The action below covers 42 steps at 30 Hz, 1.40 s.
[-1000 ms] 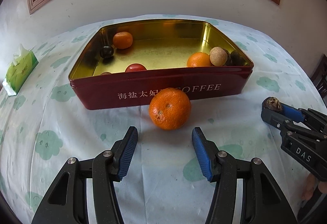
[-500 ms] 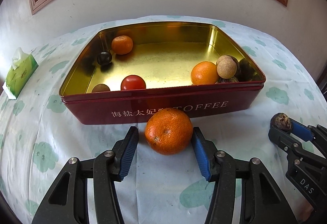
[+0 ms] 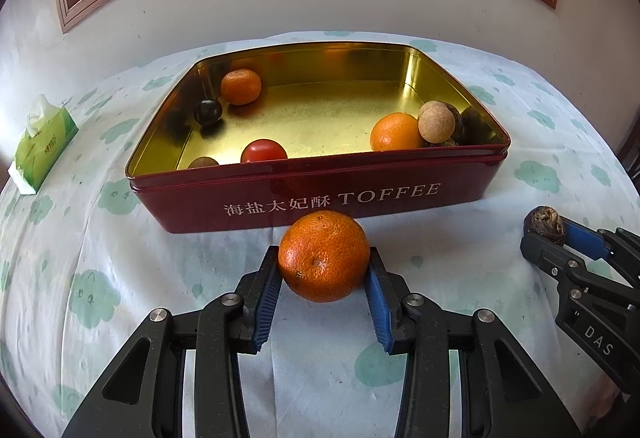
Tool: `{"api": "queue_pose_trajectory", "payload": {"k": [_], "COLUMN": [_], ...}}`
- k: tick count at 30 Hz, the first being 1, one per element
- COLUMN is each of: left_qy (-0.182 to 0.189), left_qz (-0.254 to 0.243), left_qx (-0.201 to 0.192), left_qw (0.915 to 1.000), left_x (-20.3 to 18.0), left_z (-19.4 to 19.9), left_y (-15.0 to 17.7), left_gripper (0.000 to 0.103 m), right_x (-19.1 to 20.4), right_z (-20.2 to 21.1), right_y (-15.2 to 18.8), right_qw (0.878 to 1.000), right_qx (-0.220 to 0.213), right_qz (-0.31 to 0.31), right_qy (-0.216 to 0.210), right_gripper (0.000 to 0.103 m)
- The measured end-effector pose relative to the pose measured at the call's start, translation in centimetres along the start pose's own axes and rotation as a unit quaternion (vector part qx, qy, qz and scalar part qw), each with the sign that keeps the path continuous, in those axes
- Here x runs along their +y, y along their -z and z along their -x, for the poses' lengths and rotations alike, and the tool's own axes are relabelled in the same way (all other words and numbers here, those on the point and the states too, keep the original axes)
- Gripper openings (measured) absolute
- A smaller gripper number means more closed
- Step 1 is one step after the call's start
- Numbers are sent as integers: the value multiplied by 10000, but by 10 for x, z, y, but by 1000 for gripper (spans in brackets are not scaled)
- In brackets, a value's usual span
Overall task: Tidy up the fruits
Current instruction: 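Carry the mandarin with left tool while right tool carries the water chestnut into the tin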
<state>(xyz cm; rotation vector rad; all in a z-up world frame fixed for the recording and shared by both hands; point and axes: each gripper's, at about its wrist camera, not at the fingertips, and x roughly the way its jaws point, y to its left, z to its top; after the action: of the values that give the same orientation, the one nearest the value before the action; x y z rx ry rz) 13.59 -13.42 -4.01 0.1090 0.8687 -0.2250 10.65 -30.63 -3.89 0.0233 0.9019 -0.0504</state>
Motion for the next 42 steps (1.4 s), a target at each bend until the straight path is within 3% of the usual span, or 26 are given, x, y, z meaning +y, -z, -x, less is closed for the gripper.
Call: {"api": "queue_pose_trajectory", "payload": {"k": [15,42], "left_qy": [-220,-102], "left_qz": [0,305], "left_qx": [-14,19], "left_qw": [9998,9995], "left_x": [18,32], "left_z": [16,16], "left_y": [19,19], "left_gripper": [42,42], "right_x": [0,0], "right_z": [0,1], "right_y": [0,-1], "right_qw": [10000,9999], "right_qx": [4,10], "right_qz": [19,-103], "right_qy": [19,32], "right_gripper": [38,35]}}
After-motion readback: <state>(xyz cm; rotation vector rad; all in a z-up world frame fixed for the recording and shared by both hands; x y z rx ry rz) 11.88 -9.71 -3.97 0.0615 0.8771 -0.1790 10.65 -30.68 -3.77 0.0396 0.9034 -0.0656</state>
